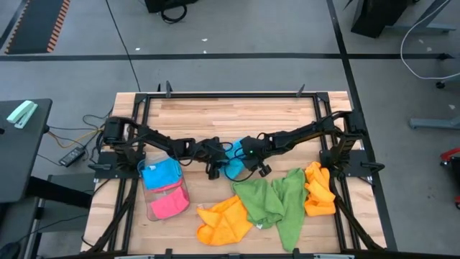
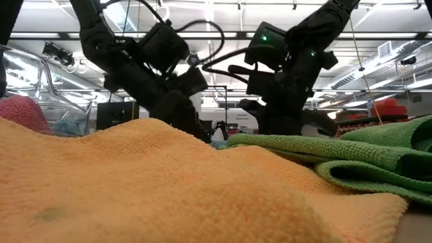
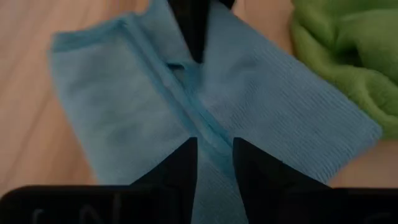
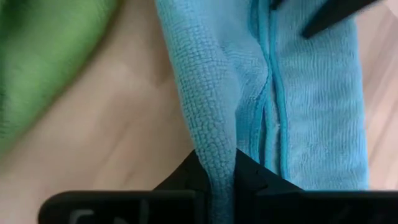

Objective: Fold microfiber towels
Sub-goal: Fold the blue microfiber cloth

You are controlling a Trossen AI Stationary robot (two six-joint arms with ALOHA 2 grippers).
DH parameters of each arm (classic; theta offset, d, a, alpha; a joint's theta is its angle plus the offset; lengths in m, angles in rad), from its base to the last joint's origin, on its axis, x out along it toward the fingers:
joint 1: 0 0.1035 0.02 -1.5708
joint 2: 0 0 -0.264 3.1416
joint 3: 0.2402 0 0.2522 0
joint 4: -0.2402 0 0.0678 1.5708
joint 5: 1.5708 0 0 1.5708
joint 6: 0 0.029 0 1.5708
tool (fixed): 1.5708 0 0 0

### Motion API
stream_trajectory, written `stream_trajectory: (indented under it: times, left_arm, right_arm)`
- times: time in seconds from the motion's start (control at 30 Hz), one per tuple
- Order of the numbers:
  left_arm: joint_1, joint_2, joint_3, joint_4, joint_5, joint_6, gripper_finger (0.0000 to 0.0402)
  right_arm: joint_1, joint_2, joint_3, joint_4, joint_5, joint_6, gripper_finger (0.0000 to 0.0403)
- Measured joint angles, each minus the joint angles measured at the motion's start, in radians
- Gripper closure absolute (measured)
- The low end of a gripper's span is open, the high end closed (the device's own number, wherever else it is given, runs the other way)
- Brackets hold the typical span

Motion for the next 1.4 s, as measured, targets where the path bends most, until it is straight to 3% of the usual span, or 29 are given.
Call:
stream_trajectory:
  times: [0.37, 0.63, 1.13, 1.4]
  left_arm:
    - [-0.014, -0.093, -0.005, -0.168, -0.002, -0.009, 0.0304]
    - [-0.061, -0.095, -0.074, -0.031, -0.042, -0.007, 0.0328]
    - [-0.063, -0.034, -0.093, 0.021, -0.046, -0.010, 0.0340]
    - [-0.063, -0.010, -0.093, 0.050, -0.048, -0.002, 0.0349]
  right_arm:
    - [0.016, 0.000, 0.169, -0.306, -0.084, 0.118, 0.0365]
    - [0.016, -0.001, 0.203, -0.411, -0.225, 0.151, 0.0365]
    - [-0.033, 0.017, 0.202, -0.293, -0.344, 0.137, 0.0365]
    - [-0.034, 0.064, 0.210, -0.293, -0.353, 0.132, 0.0365]
